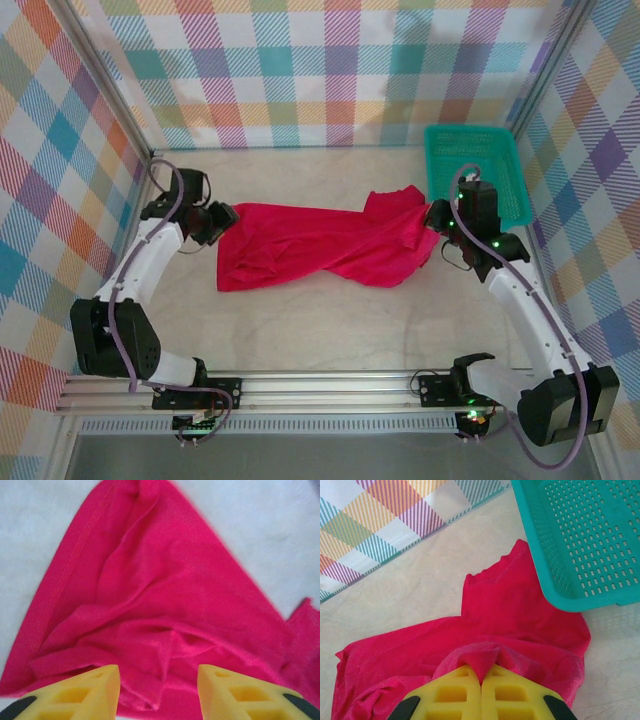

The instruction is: Fold the inside-out t-shirt

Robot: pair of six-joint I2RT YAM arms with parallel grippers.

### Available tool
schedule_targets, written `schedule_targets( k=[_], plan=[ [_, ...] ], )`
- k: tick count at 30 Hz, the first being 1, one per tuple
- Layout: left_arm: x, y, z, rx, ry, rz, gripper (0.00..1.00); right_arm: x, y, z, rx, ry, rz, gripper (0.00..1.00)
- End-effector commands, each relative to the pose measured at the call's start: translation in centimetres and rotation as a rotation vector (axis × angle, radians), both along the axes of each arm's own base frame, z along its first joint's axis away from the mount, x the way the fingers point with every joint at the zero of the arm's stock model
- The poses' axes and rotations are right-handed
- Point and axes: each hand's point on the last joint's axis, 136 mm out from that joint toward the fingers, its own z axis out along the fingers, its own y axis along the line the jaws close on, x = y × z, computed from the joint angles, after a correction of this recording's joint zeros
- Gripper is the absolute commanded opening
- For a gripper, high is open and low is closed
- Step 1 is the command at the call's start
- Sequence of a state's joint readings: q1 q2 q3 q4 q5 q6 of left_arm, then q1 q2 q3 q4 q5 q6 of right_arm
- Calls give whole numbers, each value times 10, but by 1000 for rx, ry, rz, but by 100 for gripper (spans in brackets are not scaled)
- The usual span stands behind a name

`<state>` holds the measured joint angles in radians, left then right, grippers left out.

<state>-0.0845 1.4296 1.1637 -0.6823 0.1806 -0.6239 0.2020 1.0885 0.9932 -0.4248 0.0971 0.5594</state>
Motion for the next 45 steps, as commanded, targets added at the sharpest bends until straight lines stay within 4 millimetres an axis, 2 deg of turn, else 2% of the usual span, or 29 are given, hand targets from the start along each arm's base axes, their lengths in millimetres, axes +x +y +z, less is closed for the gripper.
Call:
schedule_targets(
  k=[1, 8, 11, 14, 16, 19, 23, 29, 32, 35, 37, 40, 42, 43, 45],
  plan=[
    [-24, -11, -34, 37, 104, -56, 47, 4, 1, 8, -1, -25, 15, 0],
    [-32, -21, -96, 106, 222, -84, 44, 4, 3, 5, 14, -18, 19, 0],
    [-30, -18, -118, 136, 267, -70, 36, 4, 3, 8, 17, -25, 18, 0],
    [-21, -15, -120, 152, 260, -46, 20, 3, 4, 8, 23, -25, 26, 0],
    [-15, -14, -110, 155, 232, -31, 9, 2, 6, 7, 27, -22, 33, 0],
    [-9, -11, -89, 171, 192, -18, 1, 2, 7, 6, 31, -20, 39, 0],
    [-4, -5, -63, 203, 159, -15, 0, 1, 6, 6, 21, -19, 37, 0],
    [2, 2, -16, 245, 74, -5, 0, 0, -2, 22, -32, -51, 24, 0],
    [6, 7, 20, 272, 18, -11, 0, -1, -8, 34, -74, -64, 13, 0],
    [14, 14, 73, 304, -82, -5, 0, 1, -19, 45, -122, -72, -13, 0],
    [19, 28, 111, 327, -144, 23, 0, 2, -26, 56, -139, -78, -31, 0],
    [23, 52, 157, 331, -222, 80, 0, 2, -37, 72, -151, -99, -56, 0],
    [23, 60, 169, 322, -253, 99, 0, 0, -39, 78, -146, -112, -58, 0],
    [23, 59, 169, 310, -259, 97, 0, -1, -38, 78, -141, -114, -51, 0],
    [25, 49, 152, 261, -244, 67, 0, -1, -34, 73, -123, -103, -35, 0]
  ],
)
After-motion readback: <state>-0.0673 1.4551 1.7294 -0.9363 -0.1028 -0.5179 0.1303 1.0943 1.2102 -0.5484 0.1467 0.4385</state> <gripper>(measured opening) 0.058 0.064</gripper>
